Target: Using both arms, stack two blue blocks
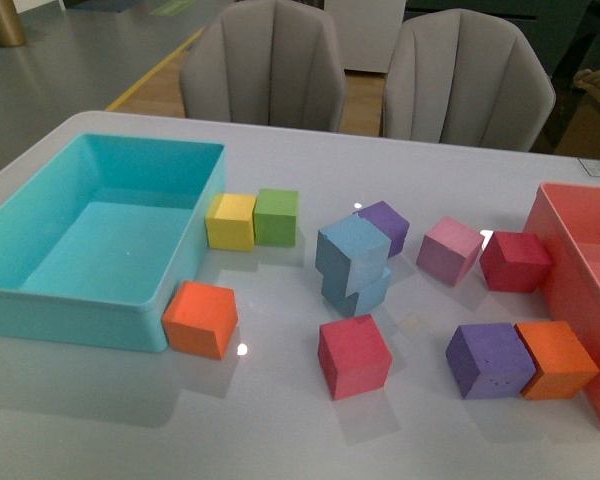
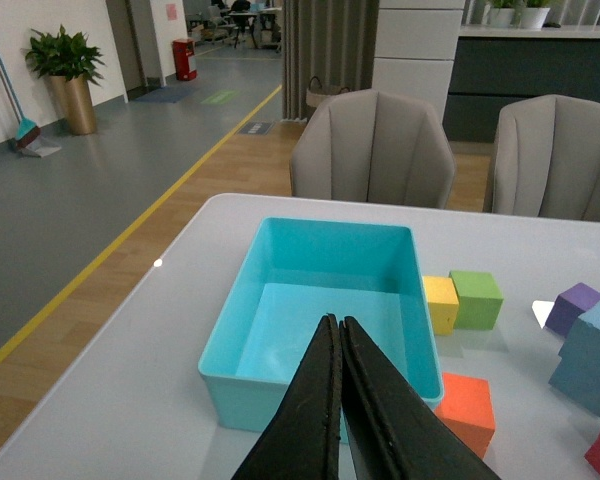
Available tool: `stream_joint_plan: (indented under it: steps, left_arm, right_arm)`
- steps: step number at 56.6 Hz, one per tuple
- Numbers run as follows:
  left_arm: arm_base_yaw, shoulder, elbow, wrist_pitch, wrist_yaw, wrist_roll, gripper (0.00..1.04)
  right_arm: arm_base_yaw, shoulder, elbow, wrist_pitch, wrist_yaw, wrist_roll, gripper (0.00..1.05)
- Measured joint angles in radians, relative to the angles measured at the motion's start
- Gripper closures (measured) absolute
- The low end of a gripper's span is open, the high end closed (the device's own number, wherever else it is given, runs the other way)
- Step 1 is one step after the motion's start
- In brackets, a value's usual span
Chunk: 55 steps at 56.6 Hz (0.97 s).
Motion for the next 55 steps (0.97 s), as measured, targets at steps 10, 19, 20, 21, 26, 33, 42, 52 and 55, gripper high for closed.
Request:
stream_joint_plan:
  steps: [10,19,20,21,26,33,42,52,55]
  left_arm:
    - [0.000,0.000,0.000,0.000,0.000,0.000,0.93]
    - [0.000,0.000,0.000,0.000,0.000,0.000,0.63]
    - [0.000,0.000,0.000,0.000,0.000,0.000,0.57]
    - [0.000,0.000,0.000,0.000,0.000,0.000,0.56]
    - [0.000,0.000,0.000,0.000,0.000,0.000,0.40]
    - [0.000,0.000,0.000,0.000,0.000,0.000,0.13]
    - [0.000,0.000,0.000,0.000,0.000,0.000,0.09]
    - [0.000,0.000,0.000,0.000,0.000,0.000,0.09]
    - [0.000,0.000,0.000,0.000,0.000,0.000,0.09]
  right_arm:
    - [0.000,0.000,0.000,0.000,0.000,0.000,0.09]
    - [0.000,0.000,0.000,0.000,0.000,0.000,0.09]
    - [0.000,0.000,0.000,0.000,0.000,0.000,0.09]
    - [0.000,0.000,0.000,0.000,0.000,0.000,0.09]
    - [0.000,0.000,0.000,0.000,0.000,0.000,0.09]
    - [0.000,0.000,0.000,0.000,0.000,0.000,0.09]
    - [0.000,0.000,0.000,0.000,0.000,0.000,0.09]
    - [0.000,0.000,0.000,0.000,0.000,0.000,0.09]
    - [0.000,0.000,0.000,0.000,0.000,0.000,0.09]
